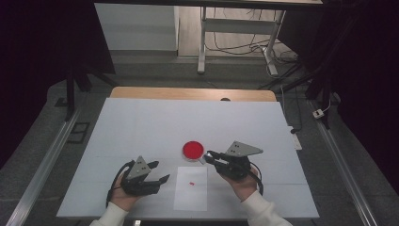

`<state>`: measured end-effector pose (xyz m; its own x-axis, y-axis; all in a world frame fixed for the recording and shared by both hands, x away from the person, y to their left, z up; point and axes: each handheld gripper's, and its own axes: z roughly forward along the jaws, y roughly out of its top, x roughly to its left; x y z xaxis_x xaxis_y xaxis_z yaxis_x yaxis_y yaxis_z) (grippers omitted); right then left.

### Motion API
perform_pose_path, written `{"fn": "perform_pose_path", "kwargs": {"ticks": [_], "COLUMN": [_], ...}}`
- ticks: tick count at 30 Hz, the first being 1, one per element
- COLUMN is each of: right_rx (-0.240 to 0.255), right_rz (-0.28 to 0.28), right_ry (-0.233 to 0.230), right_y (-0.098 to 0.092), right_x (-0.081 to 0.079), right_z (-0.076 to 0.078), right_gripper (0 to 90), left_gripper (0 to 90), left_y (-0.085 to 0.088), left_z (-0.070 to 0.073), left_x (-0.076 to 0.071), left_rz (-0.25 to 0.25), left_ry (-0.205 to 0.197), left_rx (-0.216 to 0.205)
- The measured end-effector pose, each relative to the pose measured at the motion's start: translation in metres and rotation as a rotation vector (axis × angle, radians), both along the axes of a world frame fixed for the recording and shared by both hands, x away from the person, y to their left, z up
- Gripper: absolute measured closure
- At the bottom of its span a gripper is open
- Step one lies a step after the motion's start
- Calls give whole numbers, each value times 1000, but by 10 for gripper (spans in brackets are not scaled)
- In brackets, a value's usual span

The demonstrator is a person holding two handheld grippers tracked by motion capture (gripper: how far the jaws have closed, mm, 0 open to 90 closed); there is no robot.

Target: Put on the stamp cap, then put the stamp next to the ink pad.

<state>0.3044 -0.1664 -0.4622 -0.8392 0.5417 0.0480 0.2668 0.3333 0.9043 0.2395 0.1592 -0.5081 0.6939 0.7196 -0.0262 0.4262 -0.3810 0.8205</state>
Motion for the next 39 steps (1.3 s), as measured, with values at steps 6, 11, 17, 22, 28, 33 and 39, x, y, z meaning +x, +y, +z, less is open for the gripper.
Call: {"fn": "perform_pose_path", "kwargs": {"ticks": [6,11,17,22,28,33,39], "right_rx": [0,-5,-3,-13,-20,-38,-55], "right_rz": [4,-1,-11,-14,-34,-59,-90], "right_ry": [-16,-27,-38,-45,-48,-49,-43], "right_y": [-3,-6,-7,-8,-7,-9,-9], "right_x": [2,4,6,8,13,21,31], "right_z": [1,2,4,5,7,8,8], "right_gripper": [749,749,749,749,749,749,749], "left_gripper": [355,355,353,352,352,352,350], "left_y": [17,28,32,32,31,31,32], "left_z": [0,-2,-3,-3,-4,-5,-5], "left_x": [-8,-14,-15,-14,-12,-12,-11], "left_rz": [28,48,55,55,64,71,82], "left_ry": [4,10,15,16,20,25,23], "left_rx": [-8,-8,-9,-8,-4,-3,-4]}}
